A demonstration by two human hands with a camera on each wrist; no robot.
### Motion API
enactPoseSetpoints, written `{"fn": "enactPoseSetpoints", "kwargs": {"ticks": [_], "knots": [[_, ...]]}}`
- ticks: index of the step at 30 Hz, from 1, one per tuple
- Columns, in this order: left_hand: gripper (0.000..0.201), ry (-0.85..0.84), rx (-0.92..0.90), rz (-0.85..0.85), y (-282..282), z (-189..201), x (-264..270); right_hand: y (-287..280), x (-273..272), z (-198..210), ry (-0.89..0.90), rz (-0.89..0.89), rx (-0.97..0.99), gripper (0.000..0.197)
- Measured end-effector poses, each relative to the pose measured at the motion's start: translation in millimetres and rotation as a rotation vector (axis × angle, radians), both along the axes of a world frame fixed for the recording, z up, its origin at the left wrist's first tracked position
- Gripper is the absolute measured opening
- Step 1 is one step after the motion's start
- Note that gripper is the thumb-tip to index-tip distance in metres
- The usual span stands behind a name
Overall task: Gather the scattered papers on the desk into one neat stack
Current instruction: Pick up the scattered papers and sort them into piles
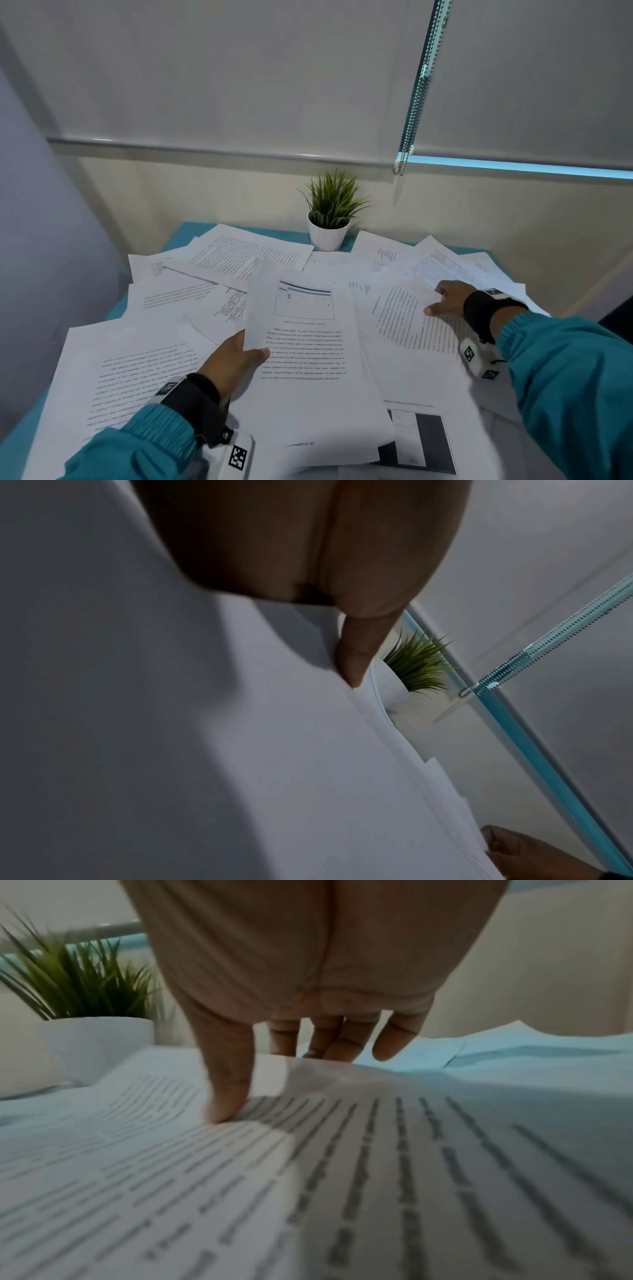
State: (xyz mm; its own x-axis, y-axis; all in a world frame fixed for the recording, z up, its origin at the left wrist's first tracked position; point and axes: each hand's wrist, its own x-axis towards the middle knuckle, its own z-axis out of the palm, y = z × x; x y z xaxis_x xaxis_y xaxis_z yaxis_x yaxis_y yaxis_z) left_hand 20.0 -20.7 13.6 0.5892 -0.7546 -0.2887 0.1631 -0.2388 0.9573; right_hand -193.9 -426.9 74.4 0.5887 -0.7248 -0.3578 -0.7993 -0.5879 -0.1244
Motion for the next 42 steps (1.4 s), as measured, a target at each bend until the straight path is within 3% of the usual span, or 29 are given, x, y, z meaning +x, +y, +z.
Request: {"fn": "enactPoseSetpoints", "kwargs": {"ticks": [2,5,9,12,16,21,25,31,35,39,42], "knots": [[0.054,-0.004,-0.002,0.01,-1.3,1.1,-2.6,-0.2,-1.5,3.5,-0.03,0.037,-0.072,0.036],[0.047,0.032,-0.014,0.033,-3.7,2.6,-5.3,-4.1,-2.7,13.9,-0.19,0.037,-0.174,0.032],[0.034,0.052,-0.019,0.055,-6.5,3.7,-8.5,6.6,-7.6,58.0,-0.459,0.019,-0.349,0.011],[0.035,0.073,-0.031,0.06,-7.5,0.3,-8.1,16.1,-15.0,98.5,-0.604,0.003,-0.473,0.021],[0.037,0.109,-0.064,0.08,-9.2,-0.3,-7.7,29.0,-32.7,142.5,-0.848,-0.152,-0.476,0.016],[0.036,0.151,-0.106,0.115,-12.4,3.9,-11.3,36.8,-58.5,166.5,-0.998,-0.277,-0.535,0.033],[0.039,0.161,-0.141,0.131,-12.7,7.1,-13.3,47.5,-74.5,172.7,-1.13,-0.302,-0.394,0.039],[0.047,0.185,-0.222,0.152,-13.9,18.6,-18.9,63.1,-88.1,153.5,-1.15,-0.264,-0.144,0.028],[0.059,0.199,-0.272,0.084,-11.5,38.9,-24.3,89.5,-79.6,140.0,-1.154,-0.107,0.211,0.015],[0.054,0.176,-0.233,0.031,-11.7,49.2,-28.9,99.6,-59.0,143.9,-0.775,0.132,-0.045,0.029],[0.046,0.166,-0.244,-0.029,-15.4,56.7,-36.2,119.9,-33.4,148.8,-0.656,0.279,-0.137,0.031]]}}
